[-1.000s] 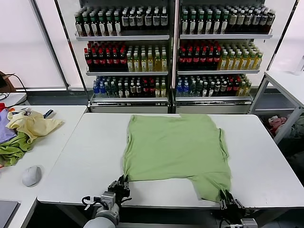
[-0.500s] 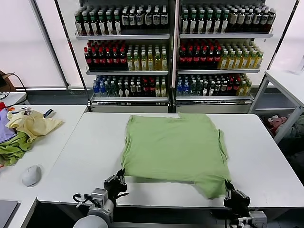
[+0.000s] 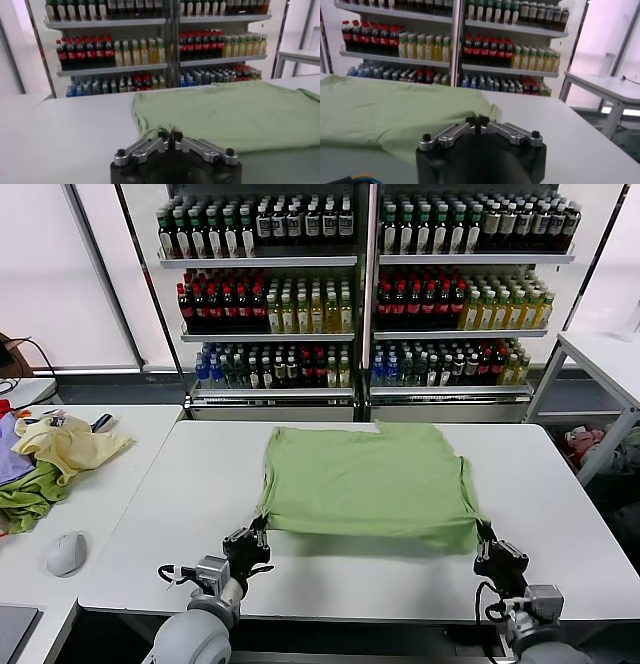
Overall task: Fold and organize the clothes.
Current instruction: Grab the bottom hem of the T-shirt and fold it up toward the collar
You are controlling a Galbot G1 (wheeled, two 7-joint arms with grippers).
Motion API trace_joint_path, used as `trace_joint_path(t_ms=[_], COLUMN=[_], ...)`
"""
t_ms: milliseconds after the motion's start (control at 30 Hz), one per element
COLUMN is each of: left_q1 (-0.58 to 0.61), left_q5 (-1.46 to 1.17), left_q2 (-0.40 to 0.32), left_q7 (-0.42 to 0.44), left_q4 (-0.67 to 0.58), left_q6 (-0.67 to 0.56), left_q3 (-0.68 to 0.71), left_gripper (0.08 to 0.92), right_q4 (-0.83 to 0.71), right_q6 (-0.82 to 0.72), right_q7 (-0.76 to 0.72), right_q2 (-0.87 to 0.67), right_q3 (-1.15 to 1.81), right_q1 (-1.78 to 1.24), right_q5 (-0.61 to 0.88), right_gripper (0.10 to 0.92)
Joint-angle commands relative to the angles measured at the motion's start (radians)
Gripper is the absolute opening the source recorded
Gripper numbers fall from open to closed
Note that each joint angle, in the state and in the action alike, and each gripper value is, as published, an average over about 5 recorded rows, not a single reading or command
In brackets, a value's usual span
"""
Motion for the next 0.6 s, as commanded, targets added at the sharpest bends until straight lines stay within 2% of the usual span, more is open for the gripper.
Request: trace_joint_path(t_ms=[33,600], left_q1=[-0.169,-0.272], left_q5=[-0.003,0.106], left_q2=[0.005,-0.037], left_q7=[-0.015,-0.014], left_q4=[0.158,0.295], left_q6=[0.015,0.054], left_q3=[0.056,0.115], left_gripper=[0.108,0.108], right_q4=[-0.142,-0.266], right_q6=[-0.003,-0.022], right_q7=[0.000,-0.017], right_q2=[-0.022,0.009], right_q3=[-0.056,-0.155], right_q1=[0.182,0.275], right_q5=[0.001,-0.085], right_gripper=[0.122,0.122])
